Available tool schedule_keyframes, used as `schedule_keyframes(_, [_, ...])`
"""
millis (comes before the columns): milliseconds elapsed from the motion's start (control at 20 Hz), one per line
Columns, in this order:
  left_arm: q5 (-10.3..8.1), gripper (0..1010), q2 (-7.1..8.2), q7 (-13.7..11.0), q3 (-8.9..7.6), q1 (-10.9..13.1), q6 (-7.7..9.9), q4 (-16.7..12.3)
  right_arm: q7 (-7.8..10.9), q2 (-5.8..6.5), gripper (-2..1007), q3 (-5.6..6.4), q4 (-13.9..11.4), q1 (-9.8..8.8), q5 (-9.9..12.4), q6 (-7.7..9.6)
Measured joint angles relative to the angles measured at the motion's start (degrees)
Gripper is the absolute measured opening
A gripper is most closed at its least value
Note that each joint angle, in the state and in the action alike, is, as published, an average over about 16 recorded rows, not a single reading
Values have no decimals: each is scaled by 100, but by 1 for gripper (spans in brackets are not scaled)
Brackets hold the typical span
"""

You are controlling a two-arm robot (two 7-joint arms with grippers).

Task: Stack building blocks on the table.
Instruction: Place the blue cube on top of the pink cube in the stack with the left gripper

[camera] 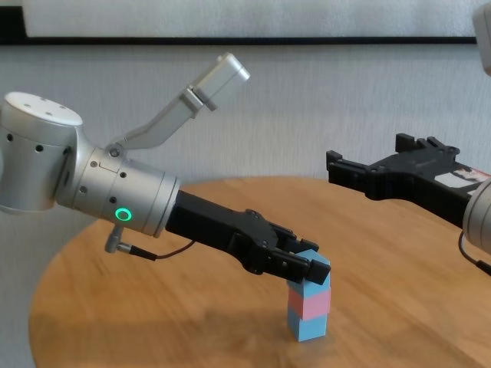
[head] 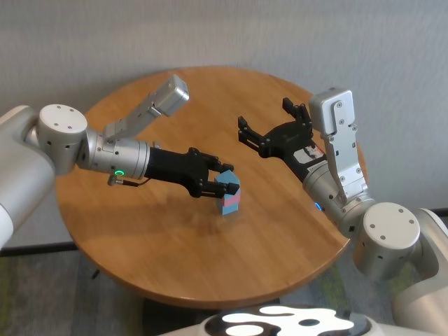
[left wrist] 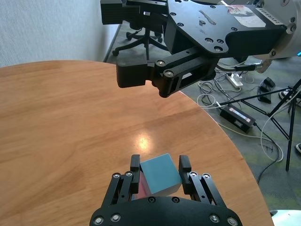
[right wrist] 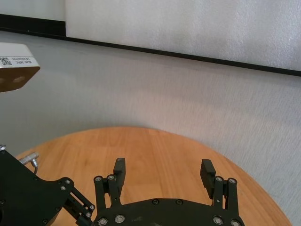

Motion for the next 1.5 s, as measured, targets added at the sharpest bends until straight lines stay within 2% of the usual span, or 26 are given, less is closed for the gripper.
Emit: schedule_keyframes(1500, [93, 520, -85, 34, -99, -31, -42, 121, 0, 0, 1005, 0, 0, 0, 0, 0])
